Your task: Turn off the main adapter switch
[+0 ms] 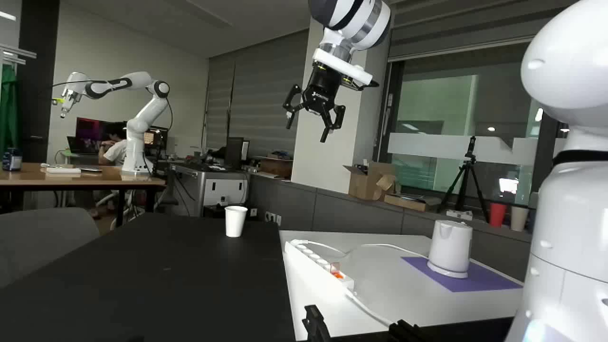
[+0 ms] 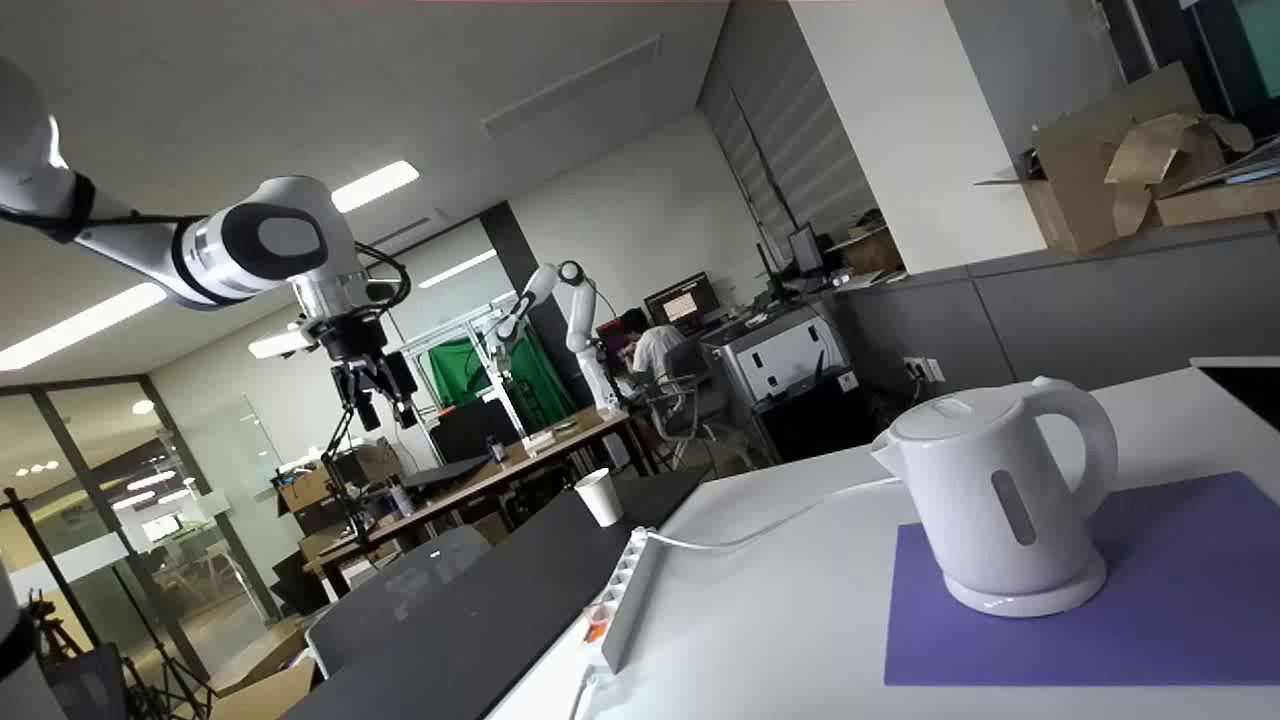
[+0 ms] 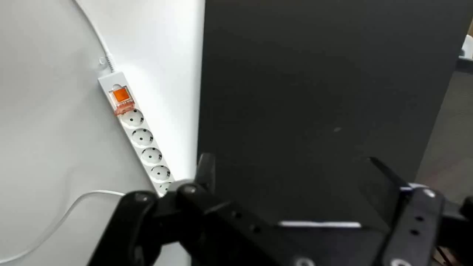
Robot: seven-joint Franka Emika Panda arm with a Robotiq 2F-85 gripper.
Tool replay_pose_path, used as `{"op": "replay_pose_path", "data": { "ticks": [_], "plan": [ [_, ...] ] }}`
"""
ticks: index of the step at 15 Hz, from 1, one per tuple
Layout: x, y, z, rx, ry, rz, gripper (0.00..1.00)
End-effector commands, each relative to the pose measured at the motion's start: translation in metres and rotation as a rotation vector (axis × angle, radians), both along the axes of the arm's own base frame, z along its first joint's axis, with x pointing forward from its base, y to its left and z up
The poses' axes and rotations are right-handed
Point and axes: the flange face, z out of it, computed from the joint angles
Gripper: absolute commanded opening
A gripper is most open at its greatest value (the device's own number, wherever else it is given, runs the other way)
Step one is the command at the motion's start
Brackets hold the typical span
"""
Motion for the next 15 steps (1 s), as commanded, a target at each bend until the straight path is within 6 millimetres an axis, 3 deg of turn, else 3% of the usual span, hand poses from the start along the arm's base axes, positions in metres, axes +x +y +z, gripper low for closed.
{"op": "replay_pose_path", "data": {
  "ticks": [1,15],
  "plan": [
    [0.0002,-0.0001,0.0005,0.0,0.0,0.0,1.0],
    [0.0038,-0.0061,-0.0058,0.001,-0.009,0.002,1.0]
  ]
}}
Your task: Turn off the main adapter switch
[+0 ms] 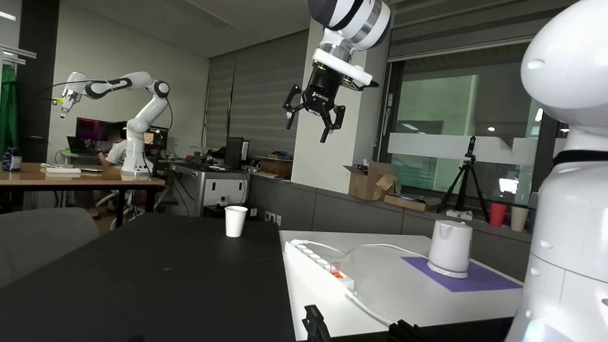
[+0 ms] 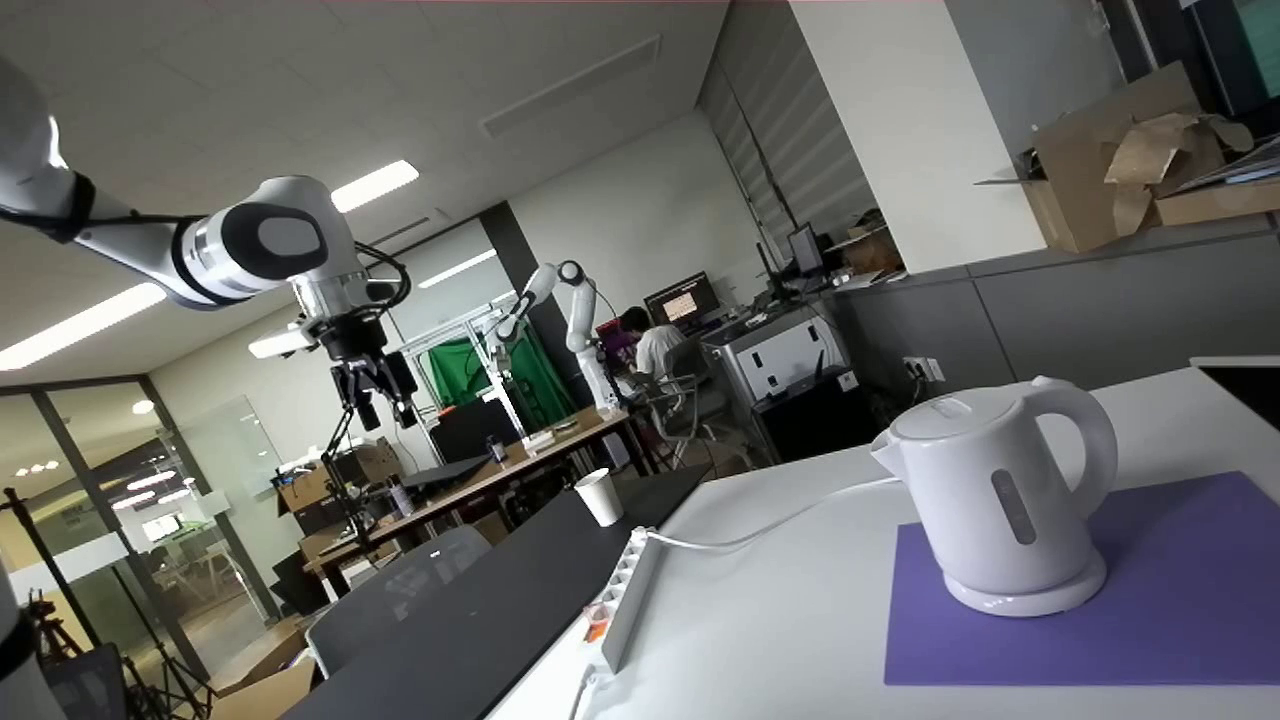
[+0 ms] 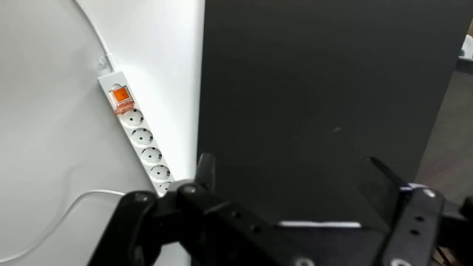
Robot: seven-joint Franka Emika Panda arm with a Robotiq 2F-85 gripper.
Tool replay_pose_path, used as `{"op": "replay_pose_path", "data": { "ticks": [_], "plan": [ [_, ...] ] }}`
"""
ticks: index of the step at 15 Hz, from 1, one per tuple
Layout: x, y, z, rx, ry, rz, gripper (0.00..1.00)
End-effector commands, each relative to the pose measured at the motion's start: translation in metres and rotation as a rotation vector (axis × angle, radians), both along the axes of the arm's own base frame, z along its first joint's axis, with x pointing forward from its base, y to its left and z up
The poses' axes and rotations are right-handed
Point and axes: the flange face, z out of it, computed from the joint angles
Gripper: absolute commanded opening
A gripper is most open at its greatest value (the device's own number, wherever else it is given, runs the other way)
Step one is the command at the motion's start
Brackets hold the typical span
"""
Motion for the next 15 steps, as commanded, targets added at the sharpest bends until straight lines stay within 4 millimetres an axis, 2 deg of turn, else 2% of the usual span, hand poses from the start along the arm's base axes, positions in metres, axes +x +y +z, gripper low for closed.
{"op": "replay_pose_path", "data": {
  "ticks": [1,7,8,9,12,15],
  "plan": [
    [0.005,-0.01,-0.012,-0.005,-0.006,-0.002,1.0],
    [0.011,-0.038,-0.076,-0.079,-0.005,-0.035,1.0],
    [0.011,-0.044,-0.088,-0.105,-0.008,-0.037,0.75],
    [0.012,-0.05,-0.1,-0.132,-0.009,-0.032,0.74],
    [0.011,-0.067,-0.131,-0.193,0.002,-0.006,0.53],
    [0.01,-0.078,-0.152,-0.233,0.011,0.016,0.31]
  ]
}}
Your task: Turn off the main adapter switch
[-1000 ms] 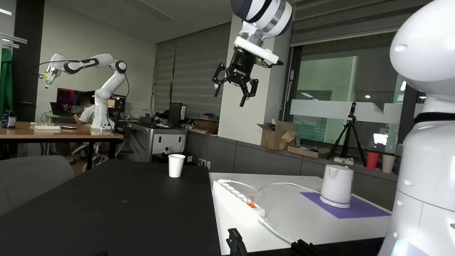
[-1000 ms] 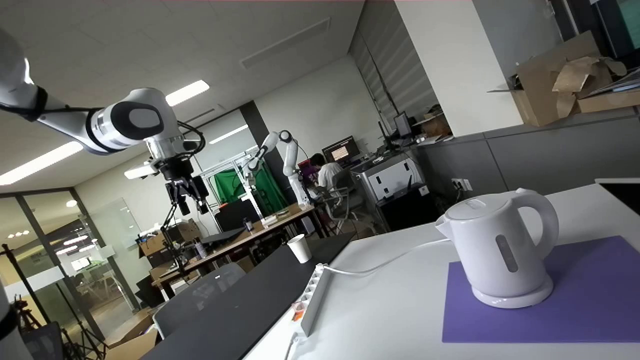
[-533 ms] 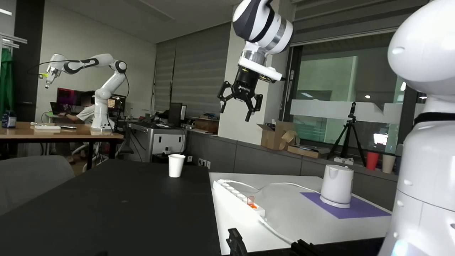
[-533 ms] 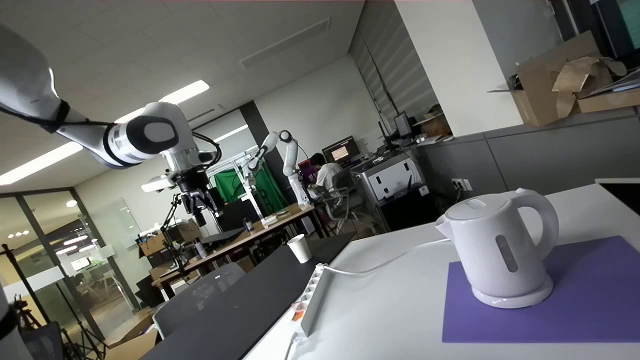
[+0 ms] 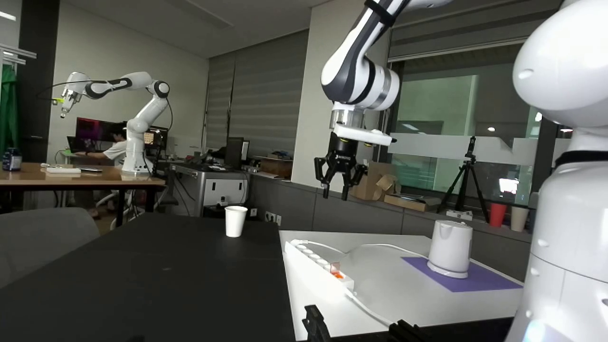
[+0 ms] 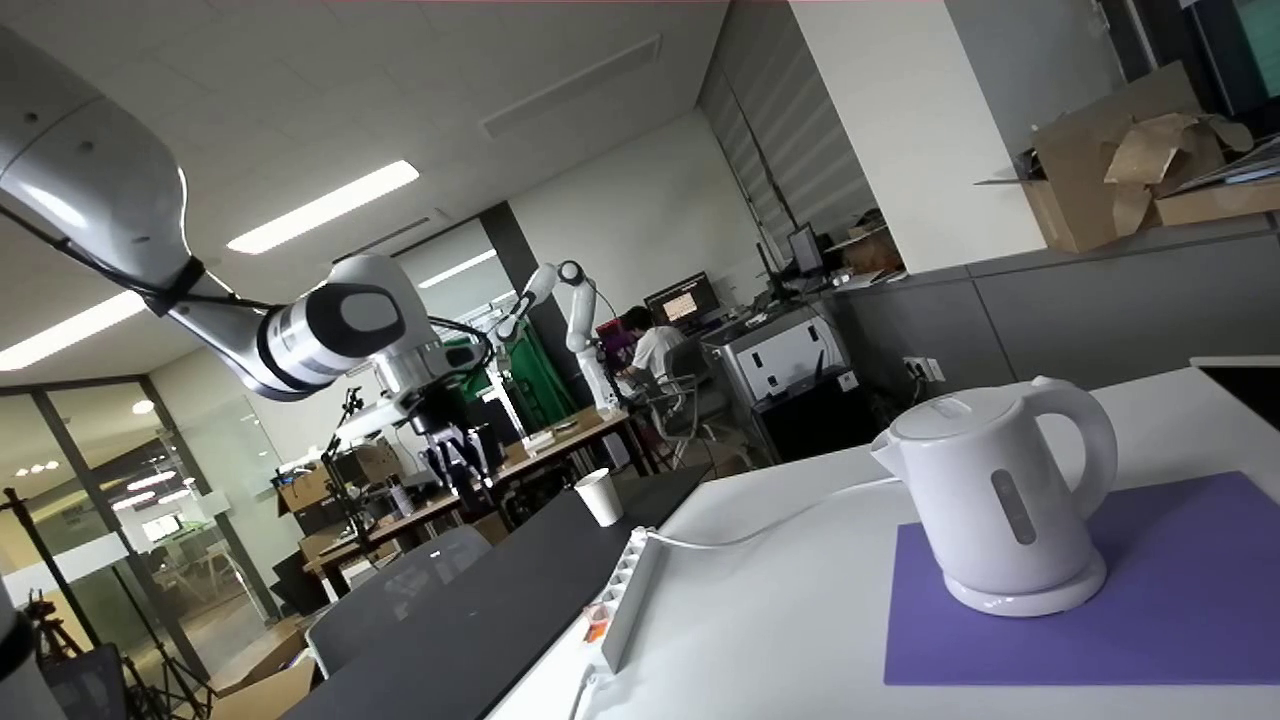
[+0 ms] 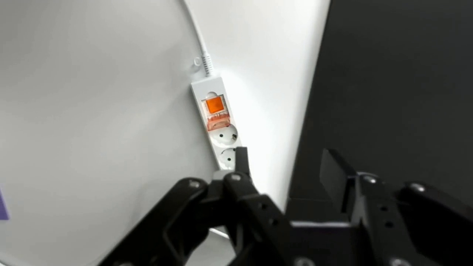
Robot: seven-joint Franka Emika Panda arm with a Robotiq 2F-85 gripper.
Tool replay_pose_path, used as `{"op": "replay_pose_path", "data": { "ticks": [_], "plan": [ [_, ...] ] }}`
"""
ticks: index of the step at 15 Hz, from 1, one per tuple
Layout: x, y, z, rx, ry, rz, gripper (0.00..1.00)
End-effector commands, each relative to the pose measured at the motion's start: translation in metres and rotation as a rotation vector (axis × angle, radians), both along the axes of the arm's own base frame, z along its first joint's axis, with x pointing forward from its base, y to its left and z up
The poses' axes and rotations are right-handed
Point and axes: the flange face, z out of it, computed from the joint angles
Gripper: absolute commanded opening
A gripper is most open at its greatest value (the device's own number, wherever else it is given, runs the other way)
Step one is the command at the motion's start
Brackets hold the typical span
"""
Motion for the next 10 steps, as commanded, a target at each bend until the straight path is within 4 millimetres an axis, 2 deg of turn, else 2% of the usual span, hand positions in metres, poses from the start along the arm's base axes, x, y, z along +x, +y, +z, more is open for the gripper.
{"op": "replay_pose_path", "data": {
  "ticks": [1,4,5,10],
  "plan": [
    [-0.001,-0.011,-0.017,-0.045,0.001,-0.008,0.25],
    [-0.004,-0.015,-0.03,-0.082,0.01,0.009,0.05],
    [-0.005,-0.016,-0.033,-0.092,0.01,0.015,0.01],
    [-0.015,-0.021,-0.049,-0.134,0.034,0.029,0.0]
  ]
}}
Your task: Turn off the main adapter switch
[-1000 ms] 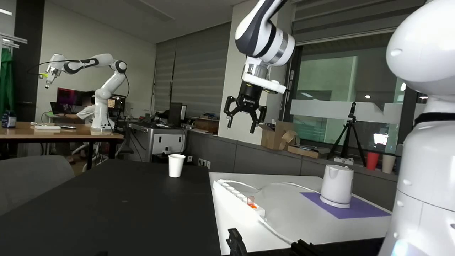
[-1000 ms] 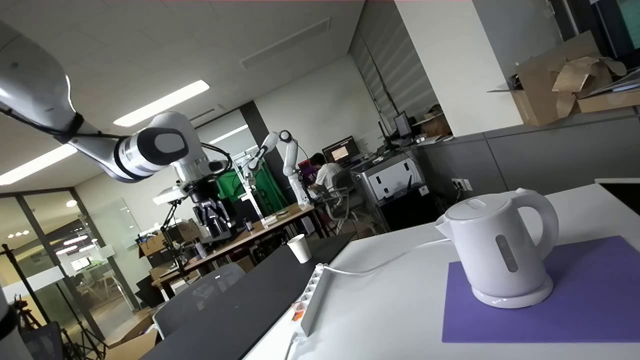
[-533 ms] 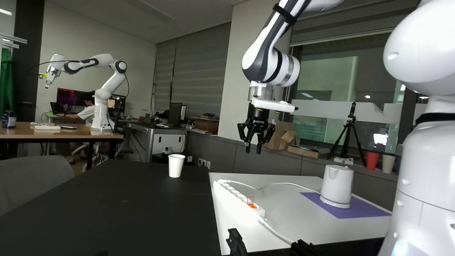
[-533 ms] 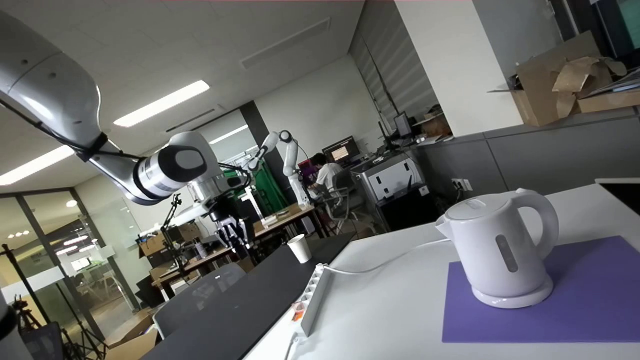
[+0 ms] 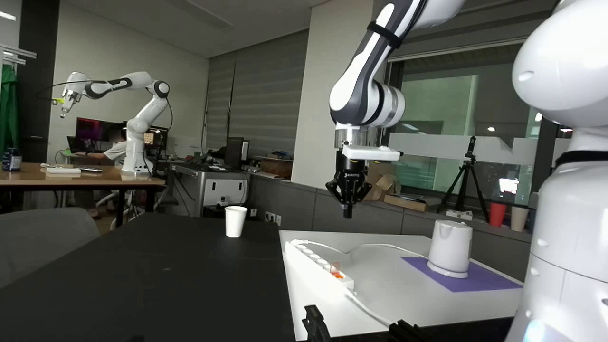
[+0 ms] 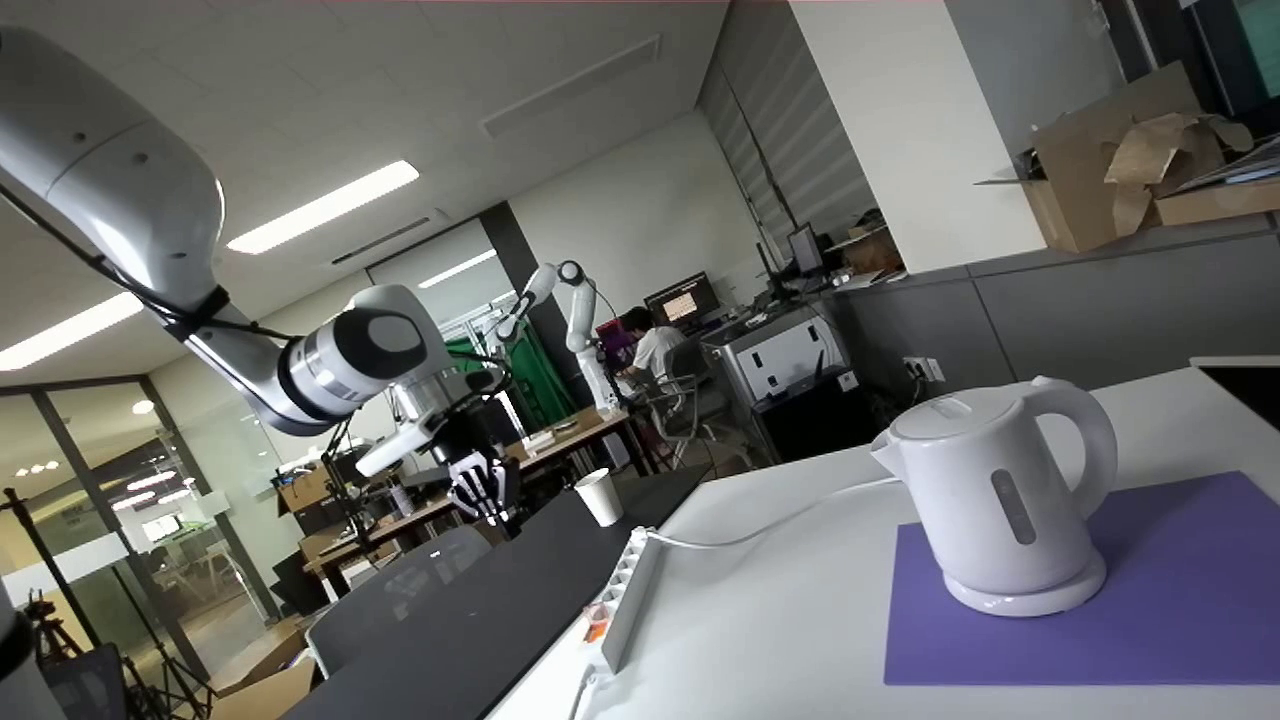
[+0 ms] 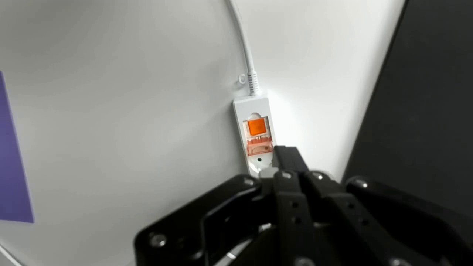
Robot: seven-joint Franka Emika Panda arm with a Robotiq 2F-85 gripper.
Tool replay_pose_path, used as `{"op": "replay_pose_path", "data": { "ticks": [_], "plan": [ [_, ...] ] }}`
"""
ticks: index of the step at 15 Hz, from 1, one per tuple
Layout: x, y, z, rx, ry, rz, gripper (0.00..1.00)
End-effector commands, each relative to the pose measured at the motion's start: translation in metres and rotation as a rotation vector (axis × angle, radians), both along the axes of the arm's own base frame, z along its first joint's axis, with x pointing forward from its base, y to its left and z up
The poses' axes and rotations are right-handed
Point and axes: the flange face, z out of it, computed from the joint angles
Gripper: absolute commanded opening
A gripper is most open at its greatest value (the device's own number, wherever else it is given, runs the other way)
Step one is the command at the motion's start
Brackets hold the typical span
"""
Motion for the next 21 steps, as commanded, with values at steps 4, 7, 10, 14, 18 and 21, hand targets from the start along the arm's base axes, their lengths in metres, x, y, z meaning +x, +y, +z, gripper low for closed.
{"op": "replay_pose_path", "data": {
  "ticks": [4,7,10,14,18,21],
  "plan": [
    [-0.005,-0.002,-0.007,-0.014,0.014,-0.001,0.01],
    [-0.005,-0.002,-0.007,-0.014,0.014,-0.002,0.01],
    [-0.005,-0.002,-0.007,-0.014,0.014,-0.002,0.01],
    [-0.01,-0.002,-0.017,-0.02,-0.005,0.032,0.0],
    [-0.02,0.006,-0.038,-0.033,-0.11,0.119,0.0],
    [-0.028,0.003,-0.054,-0.059,-0.163,0.182,0.0]
  ]
}}
